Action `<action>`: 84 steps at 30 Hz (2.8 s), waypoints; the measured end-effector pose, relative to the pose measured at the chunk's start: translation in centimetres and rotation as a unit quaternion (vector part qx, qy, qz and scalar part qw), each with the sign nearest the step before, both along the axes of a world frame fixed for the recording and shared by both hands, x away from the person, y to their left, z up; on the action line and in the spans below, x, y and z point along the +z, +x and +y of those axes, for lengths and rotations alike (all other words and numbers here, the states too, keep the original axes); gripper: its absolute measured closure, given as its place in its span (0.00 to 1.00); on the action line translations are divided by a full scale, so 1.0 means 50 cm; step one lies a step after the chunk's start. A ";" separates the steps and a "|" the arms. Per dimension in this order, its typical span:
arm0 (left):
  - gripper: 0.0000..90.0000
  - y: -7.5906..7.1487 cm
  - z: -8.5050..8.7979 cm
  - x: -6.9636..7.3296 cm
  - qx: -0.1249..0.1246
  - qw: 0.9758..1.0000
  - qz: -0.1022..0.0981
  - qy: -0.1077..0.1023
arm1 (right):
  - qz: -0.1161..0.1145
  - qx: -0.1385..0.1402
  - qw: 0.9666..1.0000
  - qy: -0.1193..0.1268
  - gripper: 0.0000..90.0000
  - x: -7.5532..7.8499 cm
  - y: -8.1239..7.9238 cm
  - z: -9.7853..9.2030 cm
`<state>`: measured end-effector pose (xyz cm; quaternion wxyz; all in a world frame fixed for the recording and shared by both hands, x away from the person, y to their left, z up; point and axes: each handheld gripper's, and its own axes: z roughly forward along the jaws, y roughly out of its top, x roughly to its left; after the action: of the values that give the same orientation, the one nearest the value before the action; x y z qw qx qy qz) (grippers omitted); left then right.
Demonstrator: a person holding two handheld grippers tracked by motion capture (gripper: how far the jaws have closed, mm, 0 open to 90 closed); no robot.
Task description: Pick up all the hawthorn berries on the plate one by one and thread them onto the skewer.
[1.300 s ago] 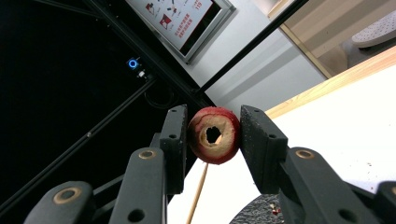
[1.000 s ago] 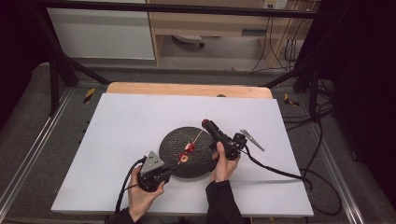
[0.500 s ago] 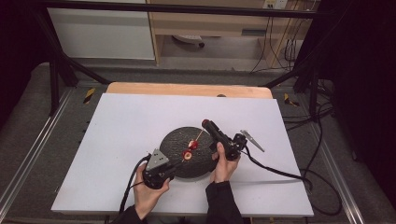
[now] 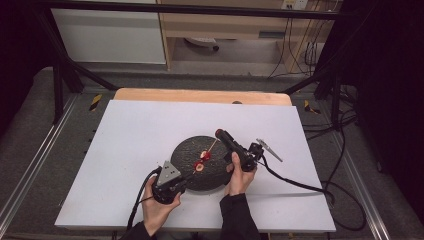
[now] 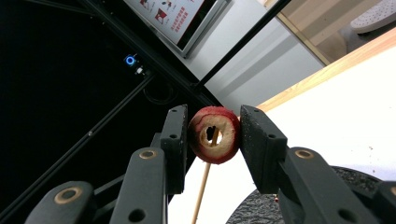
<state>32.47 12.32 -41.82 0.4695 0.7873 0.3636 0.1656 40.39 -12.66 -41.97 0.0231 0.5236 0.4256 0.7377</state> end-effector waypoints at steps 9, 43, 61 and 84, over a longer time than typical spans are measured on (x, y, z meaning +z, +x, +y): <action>0.99 -0.007 -0.006 0.000 0.011 1.000 -0.012 -0.009 | 0.002 -0.011 1.000 0.005 0.71 0.008 0.001 -0.005; 0.99 0.003 -0.025 0.003 0.032 0.999 0.025 -0.001 | -0.008 -0.011 1.000 -0.013 0.71 0.007 0.013 -0.006; 0.98 0.037 -0.058 0.020 0.035 0.999 0.032 -0.022 | -0.011 0.011 0.999 -0.039 0.71 -0.018 -0.015 0.010; 0.98 0.037 0.024 0.017 0.006 0.999 0.039 -0.023 | -0.013 0.067 0.975 -0.209 0.17 0.013 -0.015 -0.057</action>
<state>34.31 13.53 -40.98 0.4723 0.7799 0.3898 0.1292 39.63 -15.51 -41.31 0.0881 0.4676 0.6045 0.6388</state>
